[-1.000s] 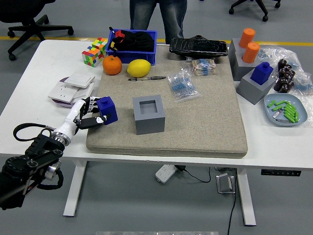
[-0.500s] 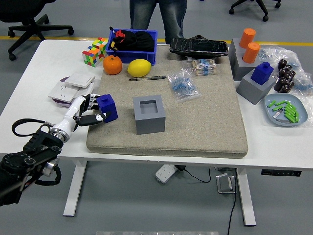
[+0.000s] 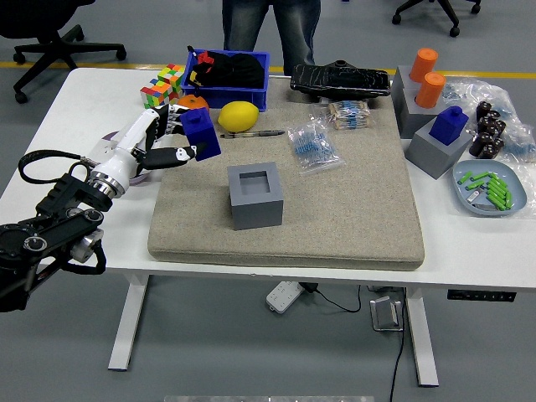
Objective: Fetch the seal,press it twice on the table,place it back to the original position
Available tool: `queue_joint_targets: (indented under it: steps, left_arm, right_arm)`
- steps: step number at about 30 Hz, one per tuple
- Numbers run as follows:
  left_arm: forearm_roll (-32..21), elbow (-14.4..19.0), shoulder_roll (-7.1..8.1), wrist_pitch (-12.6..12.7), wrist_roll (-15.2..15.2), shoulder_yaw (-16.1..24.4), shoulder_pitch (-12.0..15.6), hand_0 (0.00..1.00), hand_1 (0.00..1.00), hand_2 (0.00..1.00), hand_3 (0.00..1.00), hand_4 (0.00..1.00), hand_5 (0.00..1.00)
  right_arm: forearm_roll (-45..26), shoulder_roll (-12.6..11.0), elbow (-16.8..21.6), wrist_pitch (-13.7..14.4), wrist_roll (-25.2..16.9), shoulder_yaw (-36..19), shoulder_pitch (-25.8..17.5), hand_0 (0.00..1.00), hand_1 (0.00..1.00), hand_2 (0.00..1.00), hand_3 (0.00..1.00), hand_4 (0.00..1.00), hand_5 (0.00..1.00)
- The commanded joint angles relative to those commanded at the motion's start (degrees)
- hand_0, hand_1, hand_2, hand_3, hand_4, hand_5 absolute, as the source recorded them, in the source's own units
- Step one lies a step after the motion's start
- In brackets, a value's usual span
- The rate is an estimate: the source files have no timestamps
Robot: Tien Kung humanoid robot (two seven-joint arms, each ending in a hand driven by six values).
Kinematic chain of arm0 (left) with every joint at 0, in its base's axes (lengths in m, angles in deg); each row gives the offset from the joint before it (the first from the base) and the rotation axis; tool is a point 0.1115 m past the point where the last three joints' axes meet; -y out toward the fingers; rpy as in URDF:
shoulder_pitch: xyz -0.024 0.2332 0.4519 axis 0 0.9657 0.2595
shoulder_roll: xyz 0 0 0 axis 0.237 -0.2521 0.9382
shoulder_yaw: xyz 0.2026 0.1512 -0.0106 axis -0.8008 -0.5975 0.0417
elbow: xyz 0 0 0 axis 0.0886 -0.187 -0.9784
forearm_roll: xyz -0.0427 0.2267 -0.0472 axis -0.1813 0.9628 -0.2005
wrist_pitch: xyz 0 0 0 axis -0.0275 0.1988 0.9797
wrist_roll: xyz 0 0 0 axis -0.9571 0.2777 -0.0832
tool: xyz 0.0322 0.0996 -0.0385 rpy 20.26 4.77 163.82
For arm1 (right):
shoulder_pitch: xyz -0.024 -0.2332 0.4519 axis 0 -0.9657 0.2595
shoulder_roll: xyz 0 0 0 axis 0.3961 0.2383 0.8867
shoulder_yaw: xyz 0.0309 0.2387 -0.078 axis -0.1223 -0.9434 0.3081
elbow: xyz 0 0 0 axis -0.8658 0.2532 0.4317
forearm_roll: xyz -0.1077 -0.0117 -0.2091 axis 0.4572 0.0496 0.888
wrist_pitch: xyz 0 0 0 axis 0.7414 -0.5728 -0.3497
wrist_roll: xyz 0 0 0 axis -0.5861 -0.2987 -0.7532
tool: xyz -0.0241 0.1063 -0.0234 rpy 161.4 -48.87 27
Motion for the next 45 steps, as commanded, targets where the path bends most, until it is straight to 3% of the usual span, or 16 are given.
queue_joint_targets:
  steps: [7, 19, 29, 45]
  left_arm:
    - [1.56, 2.36, -1.08, -0.99, 1.65, -4.46, -2.31, 0.655, 0.518, 0.478, 0.584, 0.700, 0.002]
    - [0.87, 0.21, -3.69, -1.45, 2.51, -8.19, -5.29, 0.655, 0.518, 0.478, 0.584, 0.702, 0.002]
    - [-0.14, -1.57, -5.60, -1.53, 2.74, -10.24, -5.74, 0.652, 0.519, 0.480, 0.584, 0.706, 0.002]
    - [-0.25, -2.03, -6.17, -1.36, 2.74, -12.48, -5.93, 0.652, 0.517, 0.481, 0.585, 0.709, 0.002]
  right_arm:
    - [-0.10, -0.04, 0.01, 0.01, 0.00, 0.08, 0.15, 0.732, 0.683, 0.653, 0.617, 0.716, 0.515]
    - [-0.34, -0.25, -0.02, -0.01, -0.02, 0.43, 0.33, 0.734, 0.683, 0.653, 0.617, 0.716, 0.516]
    - [-0.45, -0.34, -0.05, -0.05, -0.02, 0.51, 0.41, 0.733, 0.683, 0.653, 0.617, 0.716, 0.516]
    - [-0.45, -0.48, 0.04, 0.01, -0.05, 0.53, 0.60, 0.734, 0.683, 0.652, 0.618, 0.716, 0.515]
